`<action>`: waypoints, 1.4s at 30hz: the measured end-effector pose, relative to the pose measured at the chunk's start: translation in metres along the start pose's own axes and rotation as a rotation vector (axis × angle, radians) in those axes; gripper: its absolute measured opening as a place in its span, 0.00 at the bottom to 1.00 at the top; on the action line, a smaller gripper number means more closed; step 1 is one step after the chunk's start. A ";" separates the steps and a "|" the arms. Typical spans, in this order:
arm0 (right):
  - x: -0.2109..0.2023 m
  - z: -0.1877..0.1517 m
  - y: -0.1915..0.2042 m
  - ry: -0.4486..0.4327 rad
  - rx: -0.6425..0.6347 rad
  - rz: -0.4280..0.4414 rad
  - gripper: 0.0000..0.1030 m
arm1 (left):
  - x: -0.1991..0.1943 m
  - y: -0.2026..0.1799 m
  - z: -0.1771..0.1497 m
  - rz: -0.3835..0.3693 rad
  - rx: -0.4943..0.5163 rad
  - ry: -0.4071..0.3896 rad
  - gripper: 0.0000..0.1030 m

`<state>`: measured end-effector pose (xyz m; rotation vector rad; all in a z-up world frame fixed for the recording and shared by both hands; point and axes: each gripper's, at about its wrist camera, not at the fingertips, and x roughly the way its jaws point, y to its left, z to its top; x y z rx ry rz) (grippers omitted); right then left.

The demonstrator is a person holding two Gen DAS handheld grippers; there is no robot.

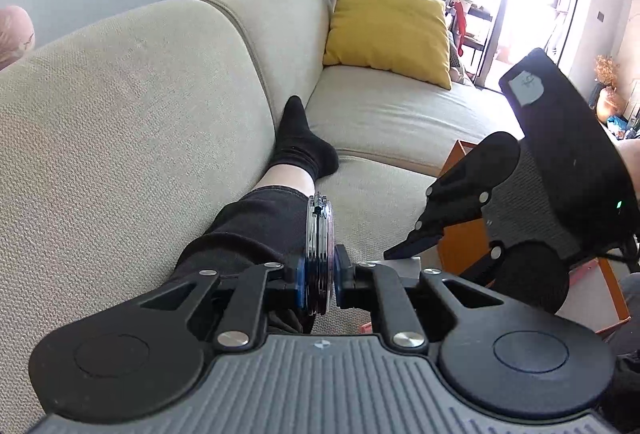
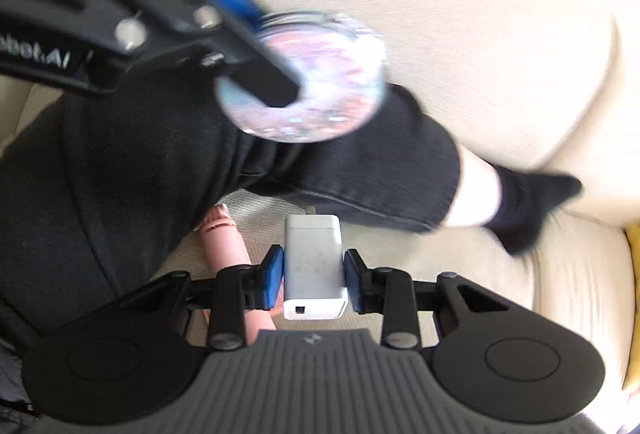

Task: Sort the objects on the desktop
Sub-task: 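Carry the mirror and white box over the orange box and lower both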

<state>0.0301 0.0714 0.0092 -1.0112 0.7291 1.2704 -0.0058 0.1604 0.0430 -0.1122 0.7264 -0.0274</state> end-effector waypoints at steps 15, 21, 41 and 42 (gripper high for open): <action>-0.132 -0.107 0.012 -0.164 0.517 -0.248 0.34 | -0.014 -0.098 0.012 -0.239 0.177 -0.049 0.14; -0.130 -0.167 0.019 -0.119 0.705 -0.275 0.34 | 0.009 -0.143 0.010 -0.340 0.256 0.013 0.14; -0.075 -0.242 0.007 -0.024 0.895 -0.130 0.33 | 0.162 -0.225 -0.008 -0.325 0.277 0.432 0.14; -0.073 -0.243 0.006 -0.022 0.898 -0.124 0.33 | 0.168 -0.226 -0.009 -0.317 0.274 0.447 0.14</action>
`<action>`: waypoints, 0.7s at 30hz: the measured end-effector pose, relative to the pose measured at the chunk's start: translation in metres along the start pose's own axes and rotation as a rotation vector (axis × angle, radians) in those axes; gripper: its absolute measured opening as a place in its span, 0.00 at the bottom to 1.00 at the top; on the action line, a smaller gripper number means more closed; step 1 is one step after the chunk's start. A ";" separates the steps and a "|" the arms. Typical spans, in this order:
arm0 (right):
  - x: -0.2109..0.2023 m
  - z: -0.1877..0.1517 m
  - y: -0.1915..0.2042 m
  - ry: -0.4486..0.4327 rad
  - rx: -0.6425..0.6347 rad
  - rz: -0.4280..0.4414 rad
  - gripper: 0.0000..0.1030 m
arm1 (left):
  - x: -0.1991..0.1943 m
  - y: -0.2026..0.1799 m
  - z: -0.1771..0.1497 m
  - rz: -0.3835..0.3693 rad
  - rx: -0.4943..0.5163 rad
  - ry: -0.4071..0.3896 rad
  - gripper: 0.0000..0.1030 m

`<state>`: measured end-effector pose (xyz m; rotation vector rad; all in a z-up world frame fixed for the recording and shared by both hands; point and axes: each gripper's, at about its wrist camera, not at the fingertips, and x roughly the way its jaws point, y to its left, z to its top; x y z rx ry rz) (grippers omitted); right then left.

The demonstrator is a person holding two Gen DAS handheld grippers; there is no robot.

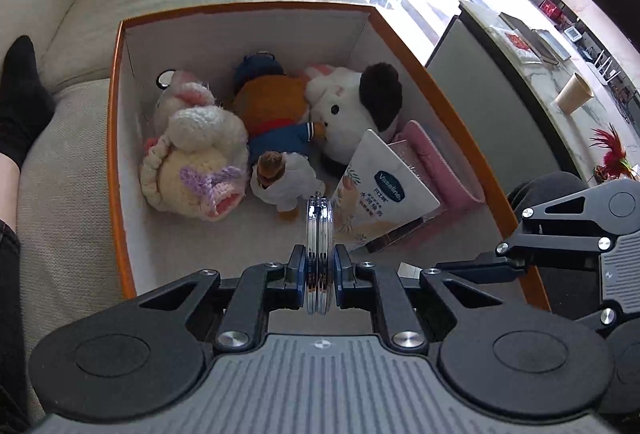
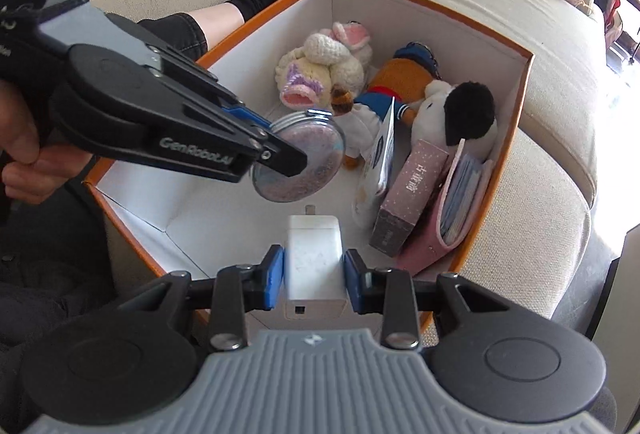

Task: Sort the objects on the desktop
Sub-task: 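Carry the mirror and white box over the orange box and lower both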

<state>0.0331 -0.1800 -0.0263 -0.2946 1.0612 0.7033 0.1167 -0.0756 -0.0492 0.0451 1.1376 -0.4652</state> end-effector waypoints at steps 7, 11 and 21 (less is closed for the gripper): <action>0.004 0.002 -0.006 -0.003 -0.011 0.010 0.33 | 0.019 0.007 0.001 -0.021 -0.047 0.046 0.14; 0.006 0.005 -0.004 0.002 -0.030 0.007 0.34 | 0.019 0.013 0.002 -0.012 -0.075 0.043 0.15; 0.013 0.005 0.005 0.033 -0.090 -0.012 0.34 | 0.025 -0.005 -0.003 0.150 0.124 0.048 0.40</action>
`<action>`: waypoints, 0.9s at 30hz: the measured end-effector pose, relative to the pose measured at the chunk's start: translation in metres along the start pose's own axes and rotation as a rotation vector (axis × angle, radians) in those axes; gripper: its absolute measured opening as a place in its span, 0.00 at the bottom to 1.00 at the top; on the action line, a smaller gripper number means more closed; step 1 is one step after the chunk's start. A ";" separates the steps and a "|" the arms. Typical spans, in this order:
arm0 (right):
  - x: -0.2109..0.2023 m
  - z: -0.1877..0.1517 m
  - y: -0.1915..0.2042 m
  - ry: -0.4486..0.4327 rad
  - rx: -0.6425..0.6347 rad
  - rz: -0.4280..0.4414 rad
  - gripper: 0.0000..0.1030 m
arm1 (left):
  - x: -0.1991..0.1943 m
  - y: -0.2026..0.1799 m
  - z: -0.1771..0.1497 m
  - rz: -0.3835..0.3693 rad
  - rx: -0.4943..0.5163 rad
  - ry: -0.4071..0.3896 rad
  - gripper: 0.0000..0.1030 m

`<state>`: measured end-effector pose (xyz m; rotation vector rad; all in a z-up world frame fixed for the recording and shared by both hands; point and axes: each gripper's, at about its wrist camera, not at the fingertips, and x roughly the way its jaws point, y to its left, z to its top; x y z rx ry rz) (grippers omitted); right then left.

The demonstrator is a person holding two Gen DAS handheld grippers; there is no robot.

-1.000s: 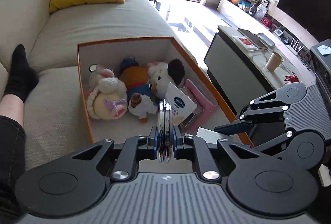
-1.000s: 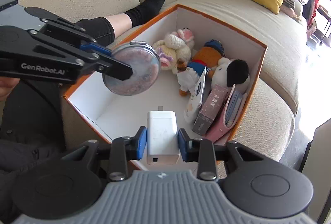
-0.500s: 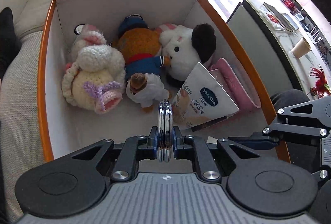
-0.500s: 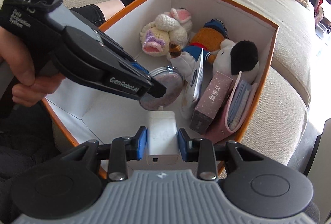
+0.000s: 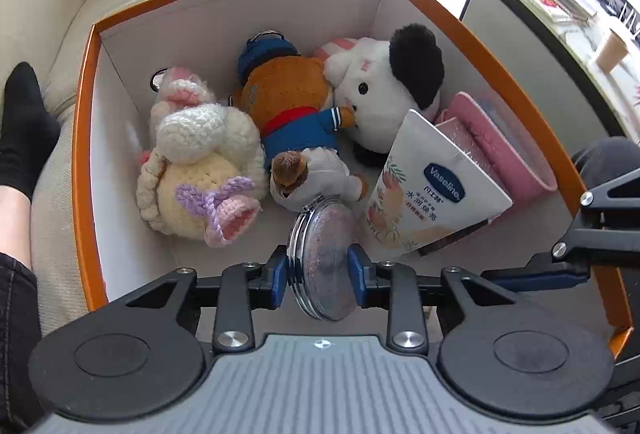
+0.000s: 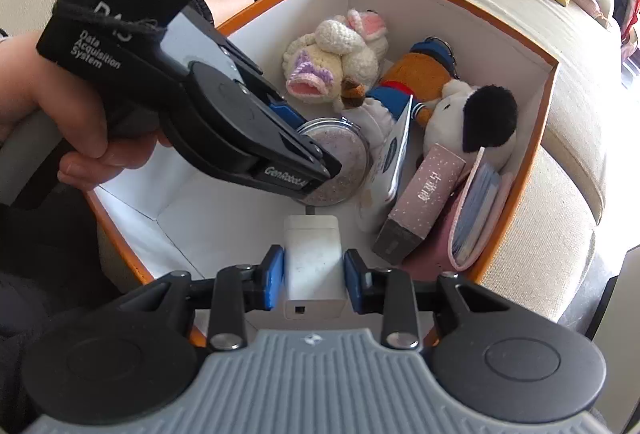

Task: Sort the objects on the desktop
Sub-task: 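Carry the mirror and white box over the orange box and lower both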

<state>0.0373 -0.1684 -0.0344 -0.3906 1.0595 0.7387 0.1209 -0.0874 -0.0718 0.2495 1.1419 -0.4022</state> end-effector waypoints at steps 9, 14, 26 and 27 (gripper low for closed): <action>0.002 -0.002 0.004 0.010 -0.030 -0.013 0.34 | 0.008 0.004 -0.005 0.001 -0.010 0.045 0.57; 0.003 -0.002 0.005 0.014 -0.039 -0.020 0.34 | 0.007 0.010 -0.009 -0.049 -0.013 0.081 0.60; 0.001 0.003 0.011 -0.006 -0.039 -0.001 0.33 | -0.021 0.025 -0.015 -0.116 -0.024 0.020 0.62; 0.000 0.005 0.012 -0.011 -0.035 0.002 0.33 | -0.029 0.029 -0.017 -0.130 -0.029 0.004 0.61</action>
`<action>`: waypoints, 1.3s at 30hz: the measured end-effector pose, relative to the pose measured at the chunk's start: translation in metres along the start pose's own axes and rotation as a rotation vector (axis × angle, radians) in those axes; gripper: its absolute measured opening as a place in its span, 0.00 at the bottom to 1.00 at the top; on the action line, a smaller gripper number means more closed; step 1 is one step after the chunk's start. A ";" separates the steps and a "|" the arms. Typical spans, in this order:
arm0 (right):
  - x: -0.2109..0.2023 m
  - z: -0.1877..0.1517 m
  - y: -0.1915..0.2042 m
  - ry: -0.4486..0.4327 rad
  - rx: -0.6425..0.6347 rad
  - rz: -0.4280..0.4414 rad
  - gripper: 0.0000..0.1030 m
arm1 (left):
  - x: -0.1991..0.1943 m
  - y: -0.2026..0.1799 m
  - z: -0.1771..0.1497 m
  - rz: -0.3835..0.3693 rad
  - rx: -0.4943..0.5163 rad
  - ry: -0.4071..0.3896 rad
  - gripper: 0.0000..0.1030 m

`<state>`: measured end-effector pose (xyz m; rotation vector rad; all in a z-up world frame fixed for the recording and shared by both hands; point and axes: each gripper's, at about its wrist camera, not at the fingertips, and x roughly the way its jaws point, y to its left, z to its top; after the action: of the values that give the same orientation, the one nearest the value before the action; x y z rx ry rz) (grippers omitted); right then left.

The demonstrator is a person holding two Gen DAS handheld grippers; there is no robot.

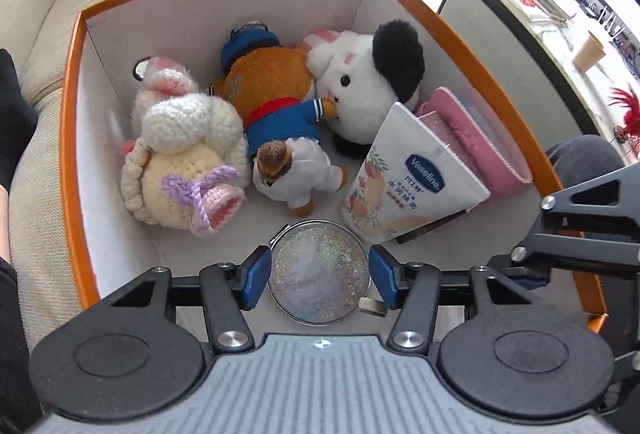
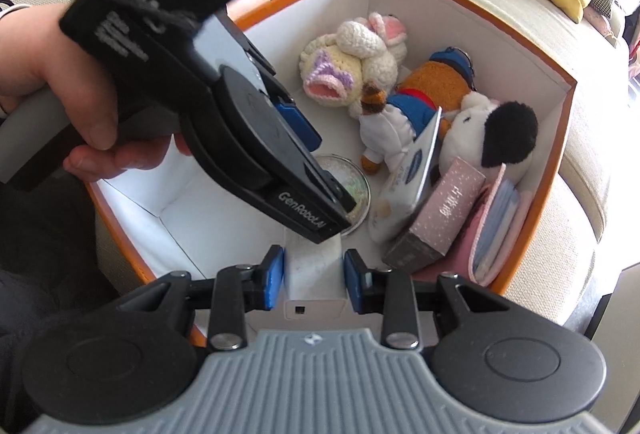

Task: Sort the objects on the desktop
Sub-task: 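Open both grippers to drop the mirror and white box into the box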

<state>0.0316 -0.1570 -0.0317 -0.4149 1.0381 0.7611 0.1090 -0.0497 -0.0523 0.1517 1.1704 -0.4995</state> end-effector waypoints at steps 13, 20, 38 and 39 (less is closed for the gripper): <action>0.033 0.032 0.003 -0.072 0.175 -0.075 0.34 | -0.080 0.036 0.003 0.002 -0.242 -0.277 0.61; 0.047 0.043 0.005 -0.040 0.264 -0.179 0.34 | -0.087 0.058 -0.019 0.006 -0.309 -0.287 0.61; 0.030 0.041 0.029 0.014 0.226 0.074 0.16 | -0.088 0.071 -0.043 0.000 -0.360 -0.321 0.61; 0.038 0.043 0.034 0.041 0.217 0.061 0.15 | -0.089 0.071 -0.044 0.000 -0.362 -0.322 0.61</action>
<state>0.0443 -0.0928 -0.0436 -0.2142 1.1628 0.6881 0.0778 0.0555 0.0008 -0.2337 0.9255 -0.2912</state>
